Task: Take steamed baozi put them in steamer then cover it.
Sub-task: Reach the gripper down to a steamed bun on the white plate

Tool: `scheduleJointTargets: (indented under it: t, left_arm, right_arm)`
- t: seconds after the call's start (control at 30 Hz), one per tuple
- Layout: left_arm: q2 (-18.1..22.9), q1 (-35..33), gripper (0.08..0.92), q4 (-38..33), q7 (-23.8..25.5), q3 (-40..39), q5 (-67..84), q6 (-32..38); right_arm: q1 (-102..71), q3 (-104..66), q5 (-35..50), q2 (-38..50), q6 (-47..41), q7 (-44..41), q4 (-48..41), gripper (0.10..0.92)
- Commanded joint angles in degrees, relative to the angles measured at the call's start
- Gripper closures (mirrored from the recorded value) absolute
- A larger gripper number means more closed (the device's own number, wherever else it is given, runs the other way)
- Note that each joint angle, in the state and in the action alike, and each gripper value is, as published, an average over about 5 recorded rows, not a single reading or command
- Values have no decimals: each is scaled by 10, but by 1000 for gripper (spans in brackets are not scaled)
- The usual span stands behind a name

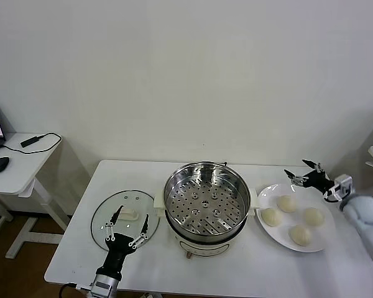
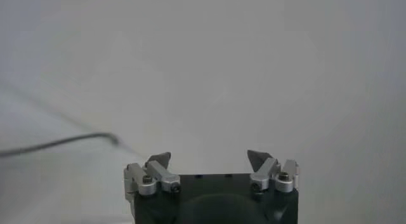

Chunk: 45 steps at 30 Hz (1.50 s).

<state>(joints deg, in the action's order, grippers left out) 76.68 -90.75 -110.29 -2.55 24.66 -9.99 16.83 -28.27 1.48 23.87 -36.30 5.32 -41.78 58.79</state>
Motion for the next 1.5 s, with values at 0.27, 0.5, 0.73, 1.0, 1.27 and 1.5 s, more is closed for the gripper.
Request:
scheduleJointTargets:
  t: [0.27, 0.5, 0.73, 1.0, 1.27, 1.5]
  left_arm:
    - [5, -7, 177, -2, 0, -4, -19, 4]
    - [8, -13, 177, -3, -1, 1, -20, 5]
    - [10, -14, 177, -2, -3, 1, -22, 7]
    - [8, -18, 177, 1, -3, -1, -24, 9]
    - [8, -20, 177, 3, -3, -3, -27, 11]
    - [9, -21, 177, 6, -4, -3, -27, 14]
  right_arm:
    - [281, 267, -277, 1, 44, -333, -121, 203]
    - [280, 300, -323, -31, 45, -288, -117, 203]
    - [269, 299, -359, -54, 45, -250, -135, 203]
    - [253, 290, -354, -79, 42, -244, -155, 203]
    - [247, 288, -356, -101, 44, -243, -174, 203]
    - [248, 291, -364, -119, 47, -239, -198, 203]
